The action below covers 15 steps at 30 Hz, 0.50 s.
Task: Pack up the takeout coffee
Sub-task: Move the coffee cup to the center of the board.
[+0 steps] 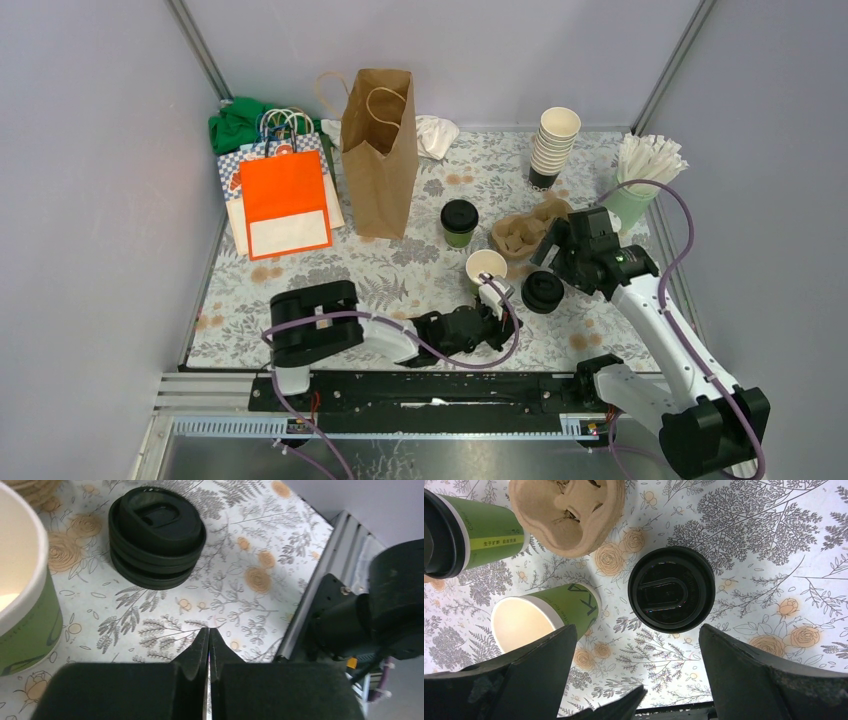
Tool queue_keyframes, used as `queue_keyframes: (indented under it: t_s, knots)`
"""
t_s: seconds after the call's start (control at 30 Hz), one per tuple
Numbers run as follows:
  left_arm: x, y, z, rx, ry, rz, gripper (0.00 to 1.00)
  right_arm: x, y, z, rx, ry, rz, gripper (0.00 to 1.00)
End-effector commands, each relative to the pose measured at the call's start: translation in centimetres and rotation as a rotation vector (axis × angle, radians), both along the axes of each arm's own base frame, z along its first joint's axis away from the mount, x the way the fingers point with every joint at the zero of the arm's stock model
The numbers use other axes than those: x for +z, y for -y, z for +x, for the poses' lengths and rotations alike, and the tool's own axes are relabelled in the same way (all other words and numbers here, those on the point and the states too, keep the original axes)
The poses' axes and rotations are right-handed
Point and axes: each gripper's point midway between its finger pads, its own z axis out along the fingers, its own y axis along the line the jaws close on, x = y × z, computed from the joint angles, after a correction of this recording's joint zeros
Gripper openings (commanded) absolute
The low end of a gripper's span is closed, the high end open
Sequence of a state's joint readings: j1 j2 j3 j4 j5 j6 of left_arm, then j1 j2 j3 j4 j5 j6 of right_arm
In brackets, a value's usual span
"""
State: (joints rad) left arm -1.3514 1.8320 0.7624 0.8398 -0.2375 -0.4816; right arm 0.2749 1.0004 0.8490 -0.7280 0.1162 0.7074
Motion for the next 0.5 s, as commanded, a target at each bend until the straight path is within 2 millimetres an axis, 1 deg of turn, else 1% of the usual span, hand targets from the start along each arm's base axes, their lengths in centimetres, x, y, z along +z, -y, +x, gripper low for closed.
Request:
queue_keyframes:
  t_s: [0.0, 0.2, 0.47]
  knots:
    - [0.0, 0.8, 2.3, 0.062, -0.019, -0.036, 0.0, 1.6, 1.1, 0.2, -0.022, 0.042, -0.046, 1.0]
    - [-1.8, 1.1, 4.4, 0.116, -0.018, -0.005, 0.0, 0.7, 1.4, -0.3, -0.023, 0.009, -0.066, 1.0]
    - [-3.2, -0.4, 7.7, 0.215, -0.003, 0.021, 0.0, -0.5, 1.3, -0.5, -0.021, -0.009, -0.064, 1.0]
